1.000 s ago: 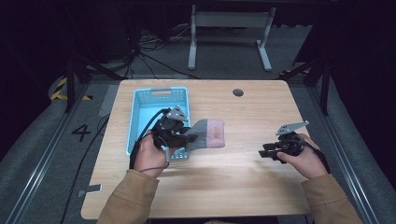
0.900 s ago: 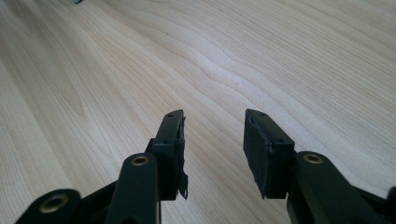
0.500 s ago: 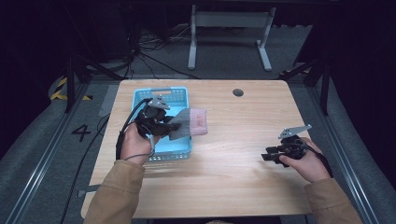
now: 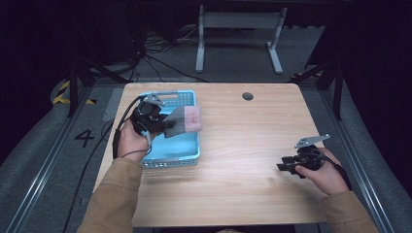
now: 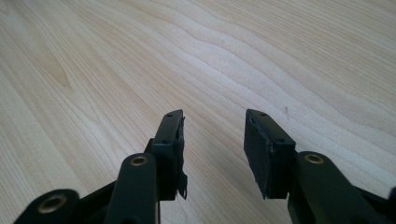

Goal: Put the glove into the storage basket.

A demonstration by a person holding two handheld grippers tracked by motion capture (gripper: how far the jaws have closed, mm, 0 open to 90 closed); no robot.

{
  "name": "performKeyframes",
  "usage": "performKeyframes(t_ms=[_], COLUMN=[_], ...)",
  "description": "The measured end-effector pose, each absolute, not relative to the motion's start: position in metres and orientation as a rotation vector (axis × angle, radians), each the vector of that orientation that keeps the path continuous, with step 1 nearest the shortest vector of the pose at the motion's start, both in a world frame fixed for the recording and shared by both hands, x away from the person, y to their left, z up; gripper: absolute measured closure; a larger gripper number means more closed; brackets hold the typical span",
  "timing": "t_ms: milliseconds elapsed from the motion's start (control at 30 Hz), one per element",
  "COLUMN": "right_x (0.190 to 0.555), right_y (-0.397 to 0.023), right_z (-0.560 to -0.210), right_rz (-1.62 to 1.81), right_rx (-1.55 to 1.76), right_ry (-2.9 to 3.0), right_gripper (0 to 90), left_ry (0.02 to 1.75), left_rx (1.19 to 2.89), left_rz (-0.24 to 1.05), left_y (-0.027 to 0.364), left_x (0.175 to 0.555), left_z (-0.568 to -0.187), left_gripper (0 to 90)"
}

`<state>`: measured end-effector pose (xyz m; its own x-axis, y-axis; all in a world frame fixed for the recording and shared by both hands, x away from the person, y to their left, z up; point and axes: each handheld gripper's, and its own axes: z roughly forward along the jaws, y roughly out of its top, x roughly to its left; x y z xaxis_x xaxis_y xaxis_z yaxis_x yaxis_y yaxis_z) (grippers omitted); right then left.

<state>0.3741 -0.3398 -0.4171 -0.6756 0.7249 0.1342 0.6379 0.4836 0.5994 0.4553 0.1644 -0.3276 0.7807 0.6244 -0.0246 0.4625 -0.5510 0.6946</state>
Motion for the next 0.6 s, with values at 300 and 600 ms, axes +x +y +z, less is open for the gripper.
performKeyframes(t_ms=[300, 600], right_x=[0.367, 0.361], right_y=[-0.346, -0.350], right_z=[-0.421, -0.422], right_rz=[0.944, 0.937], right_rx=[1.222, 1.239], right_ry=[2.577, 2.567], right_gripper=[57.8, 57.3], left_ry=[0.857, 0.876], left_rx=[2.294, 2.337], left_rz=[0.290, 0.242], left_y=[0.172, 0.174], left_x=[0.472, 0.484], left_z=[-0.341, -0.361], left_gripper=[66.6, 66.3])
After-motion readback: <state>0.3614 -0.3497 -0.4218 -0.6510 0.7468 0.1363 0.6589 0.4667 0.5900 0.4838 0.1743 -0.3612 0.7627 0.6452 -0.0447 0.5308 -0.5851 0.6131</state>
